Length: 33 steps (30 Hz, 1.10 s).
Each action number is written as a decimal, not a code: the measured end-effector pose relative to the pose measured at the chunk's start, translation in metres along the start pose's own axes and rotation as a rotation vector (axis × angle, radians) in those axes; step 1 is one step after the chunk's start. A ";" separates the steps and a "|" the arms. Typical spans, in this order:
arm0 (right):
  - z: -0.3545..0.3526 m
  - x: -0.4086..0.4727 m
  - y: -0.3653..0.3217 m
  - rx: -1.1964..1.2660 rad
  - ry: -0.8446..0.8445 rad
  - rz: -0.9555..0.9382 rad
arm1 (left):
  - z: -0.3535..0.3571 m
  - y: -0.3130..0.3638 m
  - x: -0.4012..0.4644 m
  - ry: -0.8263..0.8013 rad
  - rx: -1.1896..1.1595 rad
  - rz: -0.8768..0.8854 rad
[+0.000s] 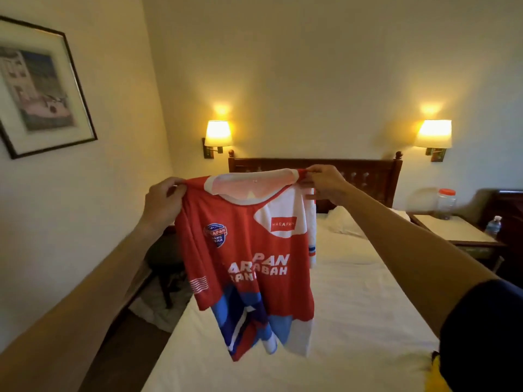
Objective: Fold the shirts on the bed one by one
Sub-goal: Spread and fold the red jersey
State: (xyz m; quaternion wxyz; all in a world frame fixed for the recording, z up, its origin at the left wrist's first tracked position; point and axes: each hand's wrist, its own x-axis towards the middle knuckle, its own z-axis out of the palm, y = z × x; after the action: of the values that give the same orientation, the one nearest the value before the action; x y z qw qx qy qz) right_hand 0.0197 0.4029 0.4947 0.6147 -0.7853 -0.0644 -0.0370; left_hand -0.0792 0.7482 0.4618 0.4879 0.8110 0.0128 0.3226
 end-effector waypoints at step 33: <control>-0.026 -0.285 0.782 -0.934 -0.048 -0.013 | 0.448 -0.362 -0.588 -0.874 0.226 -0.175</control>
State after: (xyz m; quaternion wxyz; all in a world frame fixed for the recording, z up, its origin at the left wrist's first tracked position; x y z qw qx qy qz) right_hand -0.1464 0.1768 -0.2897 0.1932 -0.9782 -0.0599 -0.0477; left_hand -0.1981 0.3900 -0.2691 0.3814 0.9150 -0.0906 -0.0957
